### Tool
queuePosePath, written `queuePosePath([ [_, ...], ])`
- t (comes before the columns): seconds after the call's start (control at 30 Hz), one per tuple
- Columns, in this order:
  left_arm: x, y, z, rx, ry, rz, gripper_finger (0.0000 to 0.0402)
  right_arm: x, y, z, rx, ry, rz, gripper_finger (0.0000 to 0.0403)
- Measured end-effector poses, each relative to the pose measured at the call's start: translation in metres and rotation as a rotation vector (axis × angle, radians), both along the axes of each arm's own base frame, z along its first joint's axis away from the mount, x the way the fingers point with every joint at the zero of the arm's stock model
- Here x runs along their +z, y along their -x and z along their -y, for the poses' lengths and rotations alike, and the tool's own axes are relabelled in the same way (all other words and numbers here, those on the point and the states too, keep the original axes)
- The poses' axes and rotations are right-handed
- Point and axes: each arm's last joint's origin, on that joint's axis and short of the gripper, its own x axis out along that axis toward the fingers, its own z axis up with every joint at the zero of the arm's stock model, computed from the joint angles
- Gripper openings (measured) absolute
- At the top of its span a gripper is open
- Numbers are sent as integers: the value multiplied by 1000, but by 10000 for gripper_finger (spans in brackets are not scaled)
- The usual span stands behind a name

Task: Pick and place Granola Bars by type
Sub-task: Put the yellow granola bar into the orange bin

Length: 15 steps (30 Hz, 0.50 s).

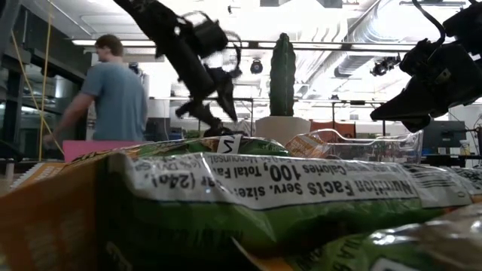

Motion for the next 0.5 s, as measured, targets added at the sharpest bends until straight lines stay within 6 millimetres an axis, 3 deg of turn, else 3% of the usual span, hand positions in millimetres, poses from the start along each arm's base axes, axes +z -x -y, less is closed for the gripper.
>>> queuePosePath([
  [0.3,69,36,19,-186,-132,130,245,0,0,0,0,-3,1,0],
  [0.5,94,59,47,-339,-75,182,245,0,0,0,0,-1,-1,0],
])
